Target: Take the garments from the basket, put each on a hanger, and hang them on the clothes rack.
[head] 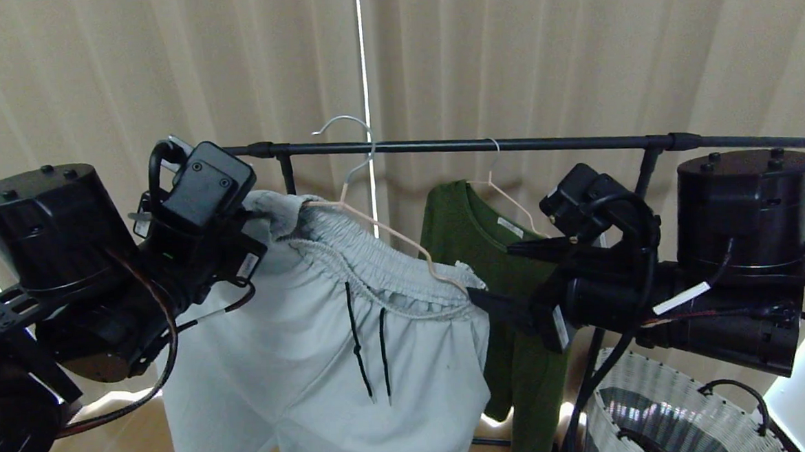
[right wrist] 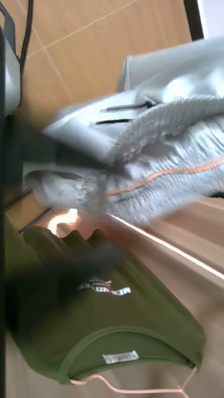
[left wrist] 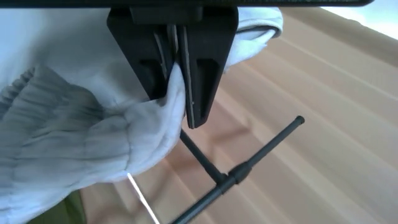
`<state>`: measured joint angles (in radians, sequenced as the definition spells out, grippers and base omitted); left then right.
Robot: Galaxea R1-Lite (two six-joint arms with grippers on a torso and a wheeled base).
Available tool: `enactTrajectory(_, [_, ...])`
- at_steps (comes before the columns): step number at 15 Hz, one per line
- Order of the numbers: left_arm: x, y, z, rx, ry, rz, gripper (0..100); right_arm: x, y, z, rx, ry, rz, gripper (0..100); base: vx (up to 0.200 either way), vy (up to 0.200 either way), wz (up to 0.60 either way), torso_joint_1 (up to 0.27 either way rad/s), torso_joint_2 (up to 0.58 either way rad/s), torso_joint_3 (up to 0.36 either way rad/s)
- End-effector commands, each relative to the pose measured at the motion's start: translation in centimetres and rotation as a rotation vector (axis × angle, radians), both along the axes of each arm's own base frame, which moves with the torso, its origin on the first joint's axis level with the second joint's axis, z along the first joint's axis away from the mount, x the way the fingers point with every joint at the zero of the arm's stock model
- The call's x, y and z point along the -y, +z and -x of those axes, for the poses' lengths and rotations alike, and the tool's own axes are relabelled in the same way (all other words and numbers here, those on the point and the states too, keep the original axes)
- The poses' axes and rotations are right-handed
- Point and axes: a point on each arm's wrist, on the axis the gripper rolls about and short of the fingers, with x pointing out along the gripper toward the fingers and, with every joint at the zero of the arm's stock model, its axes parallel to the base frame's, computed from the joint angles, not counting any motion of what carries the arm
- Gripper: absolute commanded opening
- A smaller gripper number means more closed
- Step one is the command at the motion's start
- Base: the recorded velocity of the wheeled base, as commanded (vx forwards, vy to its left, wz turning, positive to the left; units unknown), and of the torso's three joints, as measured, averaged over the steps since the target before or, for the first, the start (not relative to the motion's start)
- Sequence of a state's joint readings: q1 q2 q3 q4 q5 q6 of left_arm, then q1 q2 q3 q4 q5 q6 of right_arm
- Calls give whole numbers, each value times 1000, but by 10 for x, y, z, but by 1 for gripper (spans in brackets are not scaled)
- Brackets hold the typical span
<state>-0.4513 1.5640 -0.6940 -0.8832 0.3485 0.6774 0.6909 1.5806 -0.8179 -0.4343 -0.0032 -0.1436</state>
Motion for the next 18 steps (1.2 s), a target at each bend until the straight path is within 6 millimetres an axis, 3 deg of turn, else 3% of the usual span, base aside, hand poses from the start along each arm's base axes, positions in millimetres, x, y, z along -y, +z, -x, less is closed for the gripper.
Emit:
enactTrajectory(1, [2,4,-2,12,-2,16,0,-4,0,1,12,21,12,100,0,0,0,0,0,0])
enactTrajectory(4, [2,4,-2,13,-3,19,0,-14,6,3,78,74,52,100,0,0,0,0,0,0])
enactTrajectory(11, [7,8,4,20,-31,72,0,-53,20,-41,159,-18,42,100,0,0,0,0,0,0])
enactTrajectory(18, [10,12,8,26,-49,118,0,-68,19,-60,265,-74,76,100,0,0,0,0,0,0])
